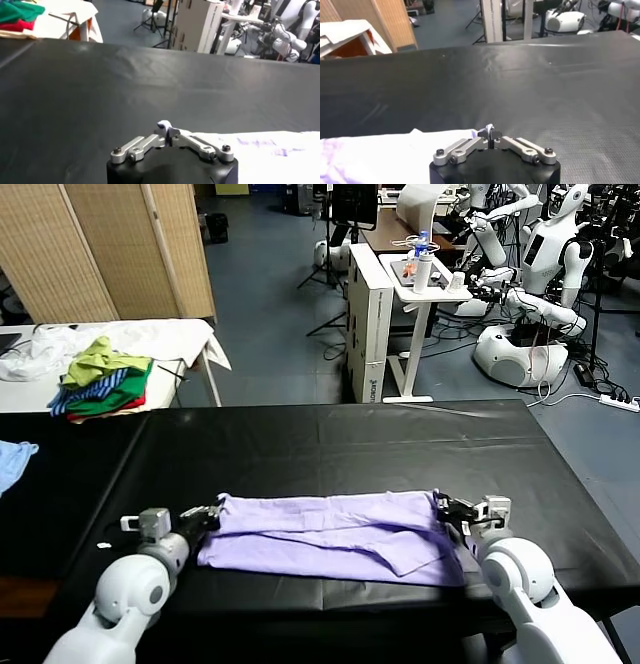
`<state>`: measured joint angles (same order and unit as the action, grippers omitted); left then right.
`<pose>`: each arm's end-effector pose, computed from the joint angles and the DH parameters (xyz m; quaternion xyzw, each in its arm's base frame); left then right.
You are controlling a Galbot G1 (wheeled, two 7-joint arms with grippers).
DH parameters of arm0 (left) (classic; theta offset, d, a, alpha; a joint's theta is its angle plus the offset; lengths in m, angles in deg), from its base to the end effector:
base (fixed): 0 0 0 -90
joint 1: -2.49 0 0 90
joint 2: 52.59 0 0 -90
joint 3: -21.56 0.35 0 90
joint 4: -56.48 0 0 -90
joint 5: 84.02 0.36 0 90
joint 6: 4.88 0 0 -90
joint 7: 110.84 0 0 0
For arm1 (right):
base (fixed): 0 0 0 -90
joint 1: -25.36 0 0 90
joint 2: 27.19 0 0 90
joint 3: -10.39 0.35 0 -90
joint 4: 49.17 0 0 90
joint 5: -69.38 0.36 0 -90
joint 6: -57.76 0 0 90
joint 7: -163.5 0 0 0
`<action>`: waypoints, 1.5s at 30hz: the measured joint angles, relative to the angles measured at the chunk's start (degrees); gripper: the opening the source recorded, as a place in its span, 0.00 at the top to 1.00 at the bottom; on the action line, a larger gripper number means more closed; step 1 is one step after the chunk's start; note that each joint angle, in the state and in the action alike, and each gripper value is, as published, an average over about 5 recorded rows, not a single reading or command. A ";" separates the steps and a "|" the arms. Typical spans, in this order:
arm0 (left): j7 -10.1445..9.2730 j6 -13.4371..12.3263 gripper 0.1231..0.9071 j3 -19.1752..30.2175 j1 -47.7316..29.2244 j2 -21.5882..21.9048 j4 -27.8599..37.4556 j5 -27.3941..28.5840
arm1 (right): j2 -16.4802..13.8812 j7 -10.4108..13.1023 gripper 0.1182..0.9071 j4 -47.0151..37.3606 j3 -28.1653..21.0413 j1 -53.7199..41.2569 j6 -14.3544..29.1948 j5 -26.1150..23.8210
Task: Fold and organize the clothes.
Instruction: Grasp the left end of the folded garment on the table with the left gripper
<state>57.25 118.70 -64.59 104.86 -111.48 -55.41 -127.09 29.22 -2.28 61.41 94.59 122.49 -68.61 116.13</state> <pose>0.2835 0.0923 -0.2632 -0.0590 -0.9605 0.0534 0.2666 0.3073 -0.0953 -0.2450 0.0606 -0.9592 -0.0456 0.2723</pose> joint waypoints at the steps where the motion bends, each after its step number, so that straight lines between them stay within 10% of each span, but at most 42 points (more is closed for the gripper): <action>1: -0.08 0.05 0.58 -0.30 0.35 0.20 -0.37 -0.01 | -0.35 -0.11 0.40 0.47 0.25 0.14 -0.05 0.34; 9: -0.79 0.73 0.04 -3.27 4.11 0.13 -3.62 -0.36 | -2.91 -0.27 0.01 3.05 2.26 1.05 -0.08 1.79; 27: 0.34 -0.43 0.00 -4.75 9.26 -5.34 -4.84 2.36 | -4.14 -0.20 0.00 4.56 3.65 2.53 0.26 1.33; 36: 1.07 -1.31 0.22 -4.62 10.46 -6.72 -4.74 2.99 | -4.22 -0.16 0.00 4.58 3.42 2.26 0.27 1.06; 45: 1.29 -1.10 0.75 -4.07 10.60 -7.39 -4.77 2.34 | -4.05 -0.30 0.00 4.54 2.96 1.88 0.31 0.61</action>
<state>58.53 117.60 -68.66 115.46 -118.87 -60.17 -124.75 25.17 -2.59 65.96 97.55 124.37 -68.29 116.74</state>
